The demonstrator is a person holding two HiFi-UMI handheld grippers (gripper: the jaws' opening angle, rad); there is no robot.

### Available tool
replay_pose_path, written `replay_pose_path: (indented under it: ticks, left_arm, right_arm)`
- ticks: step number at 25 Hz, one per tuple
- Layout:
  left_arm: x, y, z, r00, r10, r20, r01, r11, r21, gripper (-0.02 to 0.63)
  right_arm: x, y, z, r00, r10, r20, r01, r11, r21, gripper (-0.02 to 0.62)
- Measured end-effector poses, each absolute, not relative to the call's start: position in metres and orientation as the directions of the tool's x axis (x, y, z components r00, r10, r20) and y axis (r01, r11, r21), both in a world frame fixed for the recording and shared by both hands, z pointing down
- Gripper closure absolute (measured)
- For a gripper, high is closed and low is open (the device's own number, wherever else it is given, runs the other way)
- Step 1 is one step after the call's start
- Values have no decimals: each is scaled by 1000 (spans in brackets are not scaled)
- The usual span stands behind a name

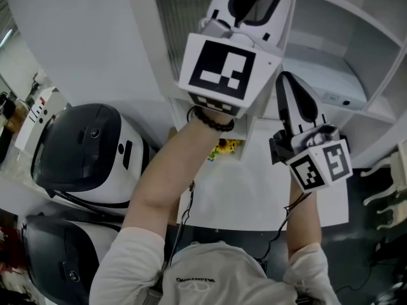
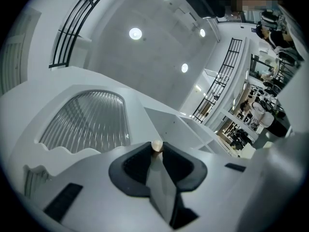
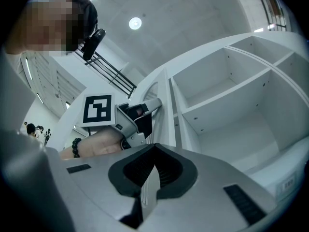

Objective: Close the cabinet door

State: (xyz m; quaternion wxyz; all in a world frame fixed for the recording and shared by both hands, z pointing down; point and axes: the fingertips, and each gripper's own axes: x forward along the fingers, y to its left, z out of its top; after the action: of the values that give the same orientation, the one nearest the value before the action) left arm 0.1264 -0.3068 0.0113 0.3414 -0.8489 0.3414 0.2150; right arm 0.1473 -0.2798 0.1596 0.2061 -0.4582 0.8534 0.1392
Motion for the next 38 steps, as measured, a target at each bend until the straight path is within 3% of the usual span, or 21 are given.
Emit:
replay_pose_path:
  ticks: [38]
  left_arm:
    - [142,-352,12,630,-545,-553,-776,-435,-456,527]
  right_arm:
    - [158,-303,166,-484,-736,-473,-841,540,20,584]
